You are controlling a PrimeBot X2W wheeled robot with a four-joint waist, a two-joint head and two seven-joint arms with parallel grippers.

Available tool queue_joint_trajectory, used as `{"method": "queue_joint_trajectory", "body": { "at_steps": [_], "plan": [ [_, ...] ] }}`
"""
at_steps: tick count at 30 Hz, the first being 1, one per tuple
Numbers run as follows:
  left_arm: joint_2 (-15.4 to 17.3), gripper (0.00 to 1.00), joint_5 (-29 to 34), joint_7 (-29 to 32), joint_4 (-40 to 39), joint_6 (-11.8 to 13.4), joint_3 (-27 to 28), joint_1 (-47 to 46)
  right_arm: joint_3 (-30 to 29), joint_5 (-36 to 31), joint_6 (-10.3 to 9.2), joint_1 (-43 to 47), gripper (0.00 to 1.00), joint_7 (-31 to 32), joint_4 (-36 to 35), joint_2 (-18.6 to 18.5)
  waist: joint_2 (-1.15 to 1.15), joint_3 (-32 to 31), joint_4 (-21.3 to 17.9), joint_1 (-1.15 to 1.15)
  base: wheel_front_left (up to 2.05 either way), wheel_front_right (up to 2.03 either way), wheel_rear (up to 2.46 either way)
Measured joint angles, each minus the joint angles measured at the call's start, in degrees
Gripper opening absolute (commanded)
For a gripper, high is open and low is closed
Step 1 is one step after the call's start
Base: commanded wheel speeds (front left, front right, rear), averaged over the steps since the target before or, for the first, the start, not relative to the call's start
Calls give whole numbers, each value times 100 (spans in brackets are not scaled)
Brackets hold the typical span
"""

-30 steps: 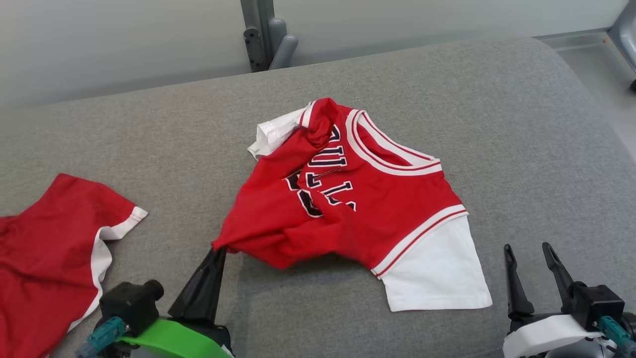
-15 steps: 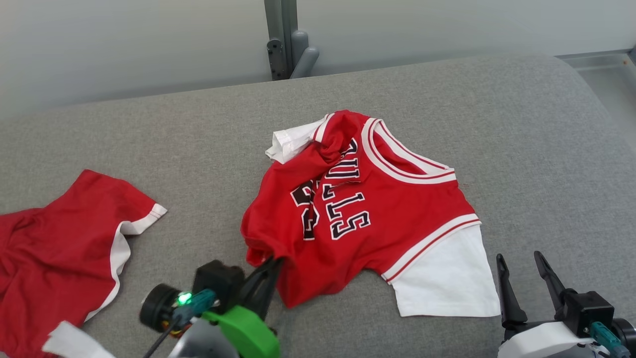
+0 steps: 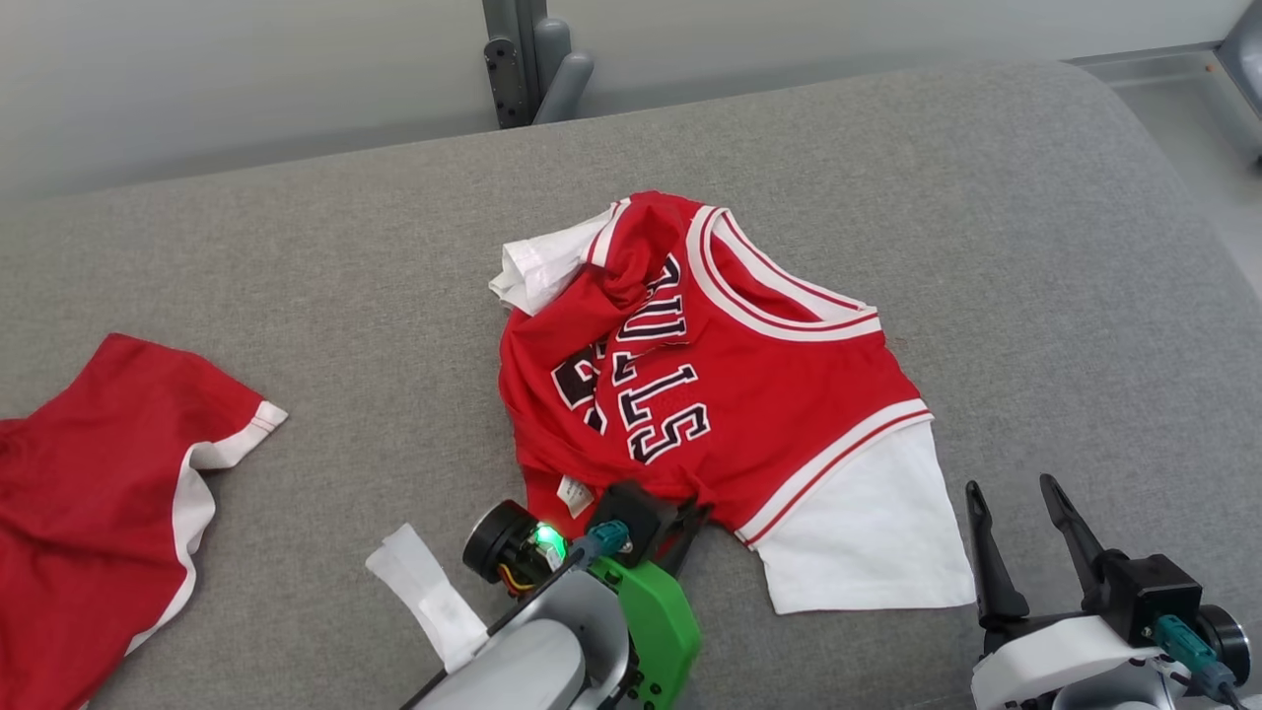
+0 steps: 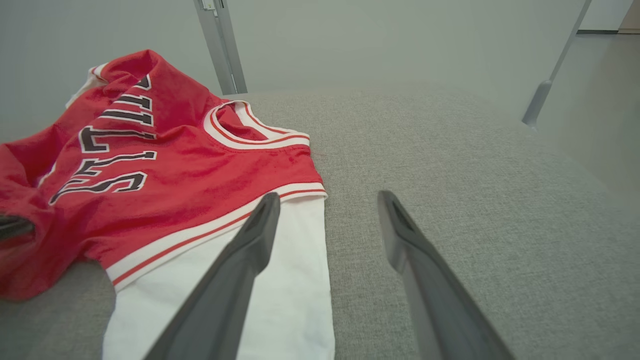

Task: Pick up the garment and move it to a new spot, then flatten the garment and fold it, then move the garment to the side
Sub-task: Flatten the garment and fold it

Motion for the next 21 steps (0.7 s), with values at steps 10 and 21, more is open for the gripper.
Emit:
{"method": "queue_joint_trajectory", "body": {
  "at_steps": [10, 21],
  "plan": [
    [-81, 100, -159, -948, 387, -290, 241, -99, -157, 2, 0, 2, 100, 0, -4, 0, 0, 121, 21, 0, 0, 0, 0],
    [1603, 100, -79, -1091, -1445, 472, 648, 1000, -296, -99, 0, 175, 100, 0, -59, -1, 0, -213, 145, 0, 0, 0, 0]
  ]
}}
